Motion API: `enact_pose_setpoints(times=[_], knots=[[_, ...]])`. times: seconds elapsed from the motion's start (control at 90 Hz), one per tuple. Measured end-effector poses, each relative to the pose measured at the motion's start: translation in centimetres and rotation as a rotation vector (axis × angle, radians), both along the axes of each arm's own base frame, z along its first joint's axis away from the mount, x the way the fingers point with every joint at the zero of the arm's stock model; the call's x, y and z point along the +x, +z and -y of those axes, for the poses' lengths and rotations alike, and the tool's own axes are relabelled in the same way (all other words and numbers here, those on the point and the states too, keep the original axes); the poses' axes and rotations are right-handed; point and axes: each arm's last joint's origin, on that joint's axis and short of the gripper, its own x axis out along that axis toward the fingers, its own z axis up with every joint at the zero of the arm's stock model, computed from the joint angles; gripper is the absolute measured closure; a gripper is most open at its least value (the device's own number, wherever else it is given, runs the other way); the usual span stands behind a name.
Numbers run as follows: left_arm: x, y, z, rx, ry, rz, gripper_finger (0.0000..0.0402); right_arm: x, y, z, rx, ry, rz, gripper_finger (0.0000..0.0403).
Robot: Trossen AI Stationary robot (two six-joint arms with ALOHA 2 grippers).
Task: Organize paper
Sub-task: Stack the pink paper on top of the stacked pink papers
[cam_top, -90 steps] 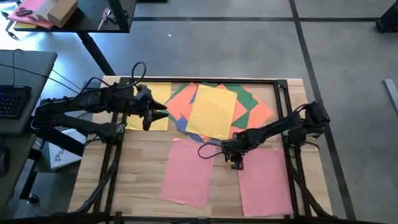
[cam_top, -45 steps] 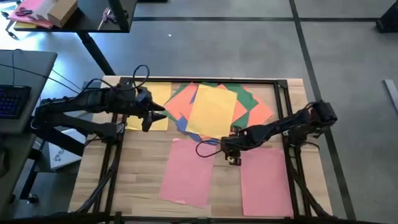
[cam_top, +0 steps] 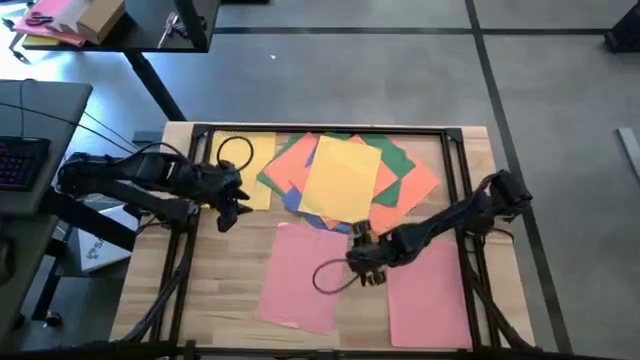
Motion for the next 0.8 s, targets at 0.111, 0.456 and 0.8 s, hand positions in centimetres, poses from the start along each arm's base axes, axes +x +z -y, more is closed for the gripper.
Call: enact_pose_setpoints(times=[0.111,0.456,0.8], knots=[[0.0,-0.5,1.1,-0.018,-0.001,-0.013,0.0229,0.7,-0.1,-1.5,-0.051,0.042,-0.009,0.0259],[-1.2,-8.1,4.2,-0.034,-0.038,-0.215,0.0229,0.2,-1.3,-3.5,-0.145,0.100,-0.078,0.0259],[-0.7,-14.5,6.2,-0.007,-0.149,-0.270,0.0229,0.2,-2.5,-3.9,-0.185,0.157,-0.111,0.0259]])
